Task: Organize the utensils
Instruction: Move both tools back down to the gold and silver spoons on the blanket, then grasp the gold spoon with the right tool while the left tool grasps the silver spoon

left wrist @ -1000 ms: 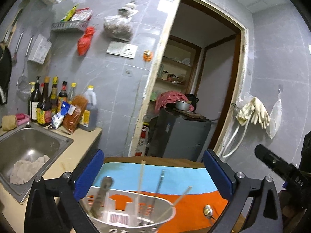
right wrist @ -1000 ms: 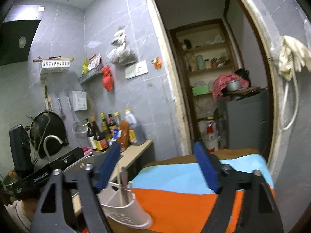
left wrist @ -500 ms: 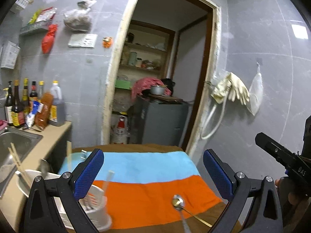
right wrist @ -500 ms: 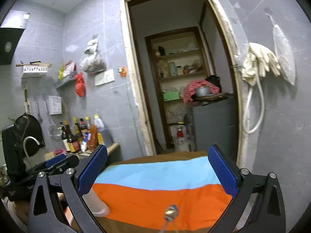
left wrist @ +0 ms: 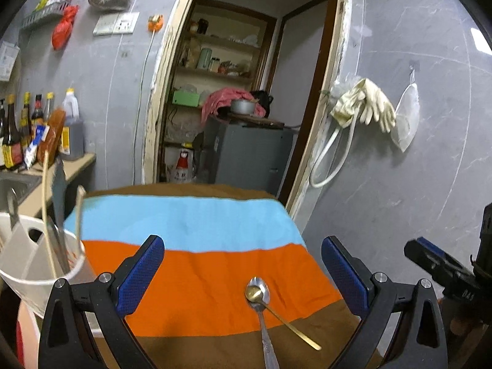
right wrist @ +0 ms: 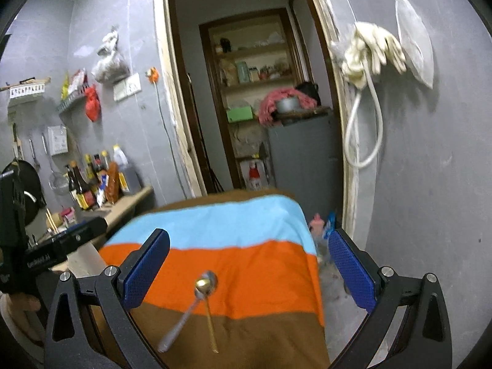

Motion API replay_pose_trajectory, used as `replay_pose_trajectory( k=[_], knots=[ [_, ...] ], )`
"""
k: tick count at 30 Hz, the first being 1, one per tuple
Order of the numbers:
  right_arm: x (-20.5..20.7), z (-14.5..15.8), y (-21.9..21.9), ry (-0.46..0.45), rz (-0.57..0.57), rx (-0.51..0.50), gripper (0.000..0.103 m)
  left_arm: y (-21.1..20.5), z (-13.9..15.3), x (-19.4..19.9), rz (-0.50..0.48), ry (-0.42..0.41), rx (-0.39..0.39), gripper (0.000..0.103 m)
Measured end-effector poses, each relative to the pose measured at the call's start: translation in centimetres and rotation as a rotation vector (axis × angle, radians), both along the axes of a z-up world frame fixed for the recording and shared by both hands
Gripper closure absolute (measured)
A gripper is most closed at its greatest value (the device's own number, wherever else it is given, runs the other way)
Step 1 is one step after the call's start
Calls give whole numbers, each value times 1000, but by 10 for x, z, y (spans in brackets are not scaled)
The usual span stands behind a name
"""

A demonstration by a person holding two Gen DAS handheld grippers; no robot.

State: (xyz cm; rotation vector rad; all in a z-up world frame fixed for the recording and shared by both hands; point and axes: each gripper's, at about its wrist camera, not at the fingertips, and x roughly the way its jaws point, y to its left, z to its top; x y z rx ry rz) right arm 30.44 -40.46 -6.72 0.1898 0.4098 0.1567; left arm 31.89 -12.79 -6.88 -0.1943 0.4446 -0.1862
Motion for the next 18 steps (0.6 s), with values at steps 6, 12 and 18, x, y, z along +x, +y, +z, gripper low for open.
replay_pose_trajectory(
  k=[6,12,18],
  knots=[
    [17,-47,-6,113,26,26,2,-3,-29,19,6,81,-13,0],
    [32,-82,10,202,119,37,20,-1,-54,37,25,177,-18,0],
    [51,-108,34,282,211,25,41,6,-69,49,55,239,-37,0]
  ],
)
